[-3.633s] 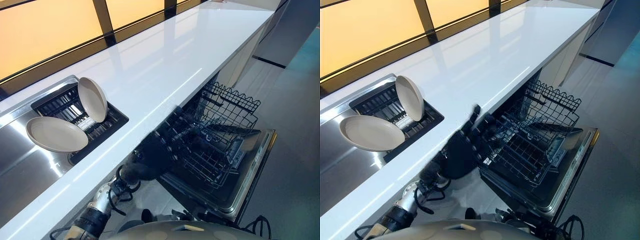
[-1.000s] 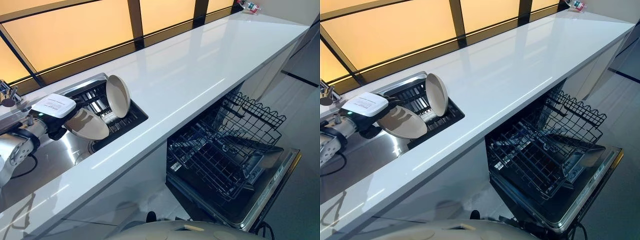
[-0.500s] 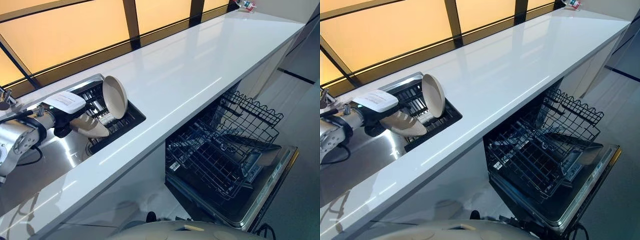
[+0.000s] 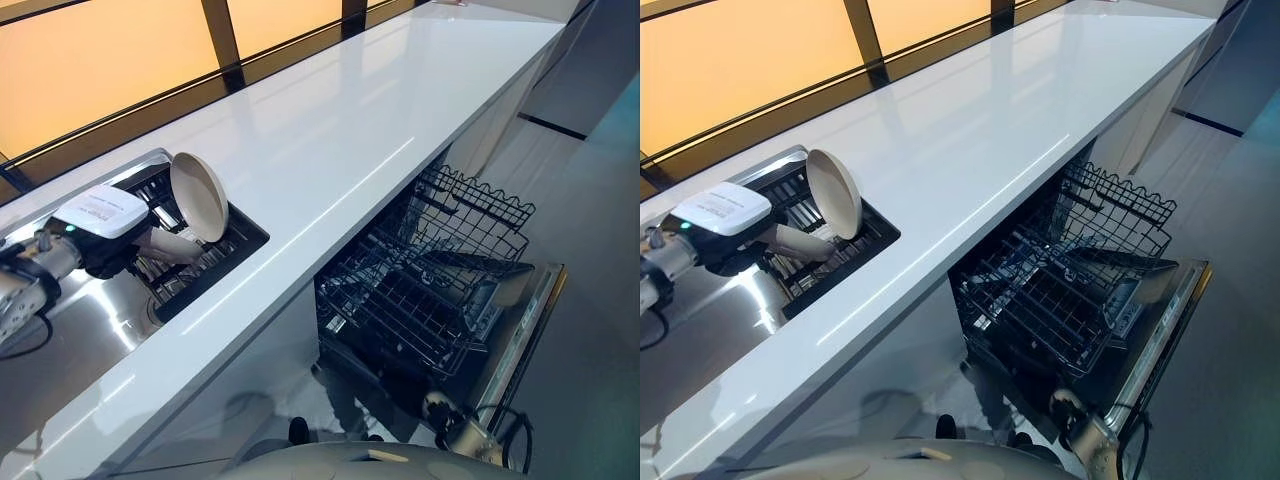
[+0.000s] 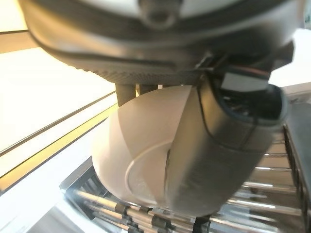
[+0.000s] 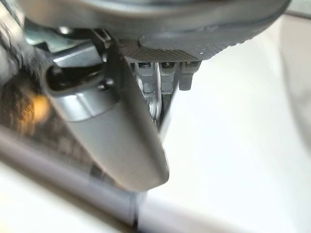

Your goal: Pick up plates and place into dishwasher.

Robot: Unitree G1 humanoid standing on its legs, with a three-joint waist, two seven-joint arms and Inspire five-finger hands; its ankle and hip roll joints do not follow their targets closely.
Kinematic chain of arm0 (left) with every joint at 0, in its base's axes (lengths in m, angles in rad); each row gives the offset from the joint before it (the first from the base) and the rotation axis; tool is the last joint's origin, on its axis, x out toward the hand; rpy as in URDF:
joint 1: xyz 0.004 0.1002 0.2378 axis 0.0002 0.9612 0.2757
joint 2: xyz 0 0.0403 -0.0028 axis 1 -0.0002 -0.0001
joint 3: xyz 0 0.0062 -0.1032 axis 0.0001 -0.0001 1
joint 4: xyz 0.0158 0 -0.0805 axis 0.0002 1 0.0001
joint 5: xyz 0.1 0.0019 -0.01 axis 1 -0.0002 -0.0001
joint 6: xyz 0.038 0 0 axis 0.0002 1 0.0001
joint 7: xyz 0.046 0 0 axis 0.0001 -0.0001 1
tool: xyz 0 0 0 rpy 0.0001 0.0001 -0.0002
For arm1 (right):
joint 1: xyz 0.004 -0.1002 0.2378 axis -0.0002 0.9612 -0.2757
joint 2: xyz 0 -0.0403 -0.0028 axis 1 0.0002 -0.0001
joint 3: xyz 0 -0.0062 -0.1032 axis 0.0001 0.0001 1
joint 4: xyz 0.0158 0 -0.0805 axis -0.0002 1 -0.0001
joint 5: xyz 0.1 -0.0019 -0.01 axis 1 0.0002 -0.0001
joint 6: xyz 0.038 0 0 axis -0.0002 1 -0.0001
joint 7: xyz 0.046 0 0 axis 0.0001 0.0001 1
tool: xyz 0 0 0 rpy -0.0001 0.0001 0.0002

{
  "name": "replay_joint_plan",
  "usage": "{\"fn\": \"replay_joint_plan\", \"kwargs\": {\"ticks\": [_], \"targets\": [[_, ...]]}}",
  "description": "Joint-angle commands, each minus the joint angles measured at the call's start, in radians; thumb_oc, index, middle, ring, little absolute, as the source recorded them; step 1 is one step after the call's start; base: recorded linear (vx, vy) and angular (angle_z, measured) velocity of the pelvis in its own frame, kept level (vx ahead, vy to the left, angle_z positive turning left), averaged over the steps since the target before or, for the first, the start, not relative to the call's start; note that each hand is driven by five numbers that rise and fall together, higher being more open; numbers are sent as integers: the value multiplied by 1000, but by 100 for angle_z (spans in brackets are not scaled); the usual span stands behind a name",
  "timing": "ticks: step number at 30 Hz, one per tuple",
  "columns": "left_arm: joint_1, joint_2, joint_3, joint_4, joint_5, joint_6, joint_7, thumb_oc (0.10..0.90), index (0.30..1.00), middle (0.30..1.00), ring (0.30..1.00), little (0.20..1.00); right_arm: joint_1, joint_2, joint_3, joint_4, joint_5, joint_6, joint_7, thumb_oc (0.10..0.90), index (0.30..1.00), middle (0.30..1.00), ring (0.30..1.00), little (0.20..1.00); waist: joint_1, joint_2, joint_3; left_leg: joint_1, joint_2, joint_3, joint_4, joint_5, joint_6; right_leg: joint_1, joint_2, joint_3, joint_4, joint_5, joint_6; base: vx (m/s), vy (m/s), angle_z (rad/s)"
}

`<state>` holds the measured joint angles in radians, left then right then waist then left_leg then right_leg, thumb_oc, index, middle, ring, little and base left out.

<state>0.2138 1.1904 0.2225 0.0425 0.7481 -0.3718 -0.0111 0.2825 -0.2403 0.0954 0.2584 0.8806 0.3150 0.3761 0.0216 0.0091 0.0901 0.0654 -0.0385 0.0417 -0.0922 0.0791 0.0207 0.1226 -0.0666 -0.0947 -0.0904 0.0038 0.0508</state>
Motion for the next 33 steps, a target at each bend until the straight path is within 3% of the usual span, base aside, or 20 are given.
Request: {"fn": "replay_joint_plan", "kwargs": {"ticks": [1,4,9,13,16,18,24,27,31,33], "targets": [[-35,-10,166,57,1,71,270,100,300,300,300,200,-36,-112,-60,-204,75,19,73,800,900,900,900,900,-60,32,-9,61,-85,2,5,-159,43,-64,21,-34,36,4,78,2,39,-17],[20,-47,170,19,9,105,357,100,300,300,300,200,-45,-169,-85,-264,88,76,94,800,900,900,900,900,-63,27,-6,56,-87,16,5,-156,43,-68,18,-31,30,12,80,-13,50,-25],[64,-75,200,-31,-3,111,421,100,300,300,300,200,-69,-236,-145,-320,129,99,148,800,900,900,900,900,-64,20,-7,51,-89,32,5,-155,46,-72,11,-29,28,18,84,-13,36,-14],[65,-81,232,-41,-47,84,466,100,300,300,300,200,-98,-288,-210,-376,171,16,185,800,900,900,900,900,-65,13,-9,49,-86,39,5,-153,49,-76,6,-31,44,10,85,-10,21,-8],[62,-80,264,-33,-78,78,512,100,300,300,300,200,-126,-325,-283,-417,202,-68,138,800,900,900,900,900,-67,10,-11,48,-84,39,5,-153,51,-78,3,-29,60,1,85,-2,10,-5],[66,-94,297,-25,-89,64,532,100,300,300,300,200,-142,-335,-341,-438,215,-78,121,800,900,900,900,900,-68,7,-13,49,-82,41,5,-155,53,-79,3,-31,70,-6,82,0,0,0],[113,-120,407,-43,-93,25,569,100,300,300,300,200,-107,-384,-484,-435,156,82,234,800,900,900,900,900,-71,-10,-26,53,-76,37,5,-161,53,-75,10,-34,86,-29,71,9,-21,1],[128,-106,442,-20,-101,-2,573,100,300,300,300,200,-109,-416,-532,-381,192,100,304,800,900,900,900,900,-71,-18,-35,55,-71,36,5,-164,49,-69,14,-43,86,-34,66,27,-63,1],[115,-94,459,24,-132,-31,589,100,300,300,300,200,-147,-443,-615,-306,316,-52,248,800,900,900,900,900,-72,-28,-48,54,-64,26,5,-168,42,-61,25,-53,80,-42,58,31,-87,4],[86,-106,450,29,-158,-12,595,100,300,300,300,200,-173,-431,-646,-307,298,-148,184,800,900,900,900,900,-73,-29,-51,55,-60,21,5,-171,39,-59,32,-51,76,-45,55,28,-85,5]]}}
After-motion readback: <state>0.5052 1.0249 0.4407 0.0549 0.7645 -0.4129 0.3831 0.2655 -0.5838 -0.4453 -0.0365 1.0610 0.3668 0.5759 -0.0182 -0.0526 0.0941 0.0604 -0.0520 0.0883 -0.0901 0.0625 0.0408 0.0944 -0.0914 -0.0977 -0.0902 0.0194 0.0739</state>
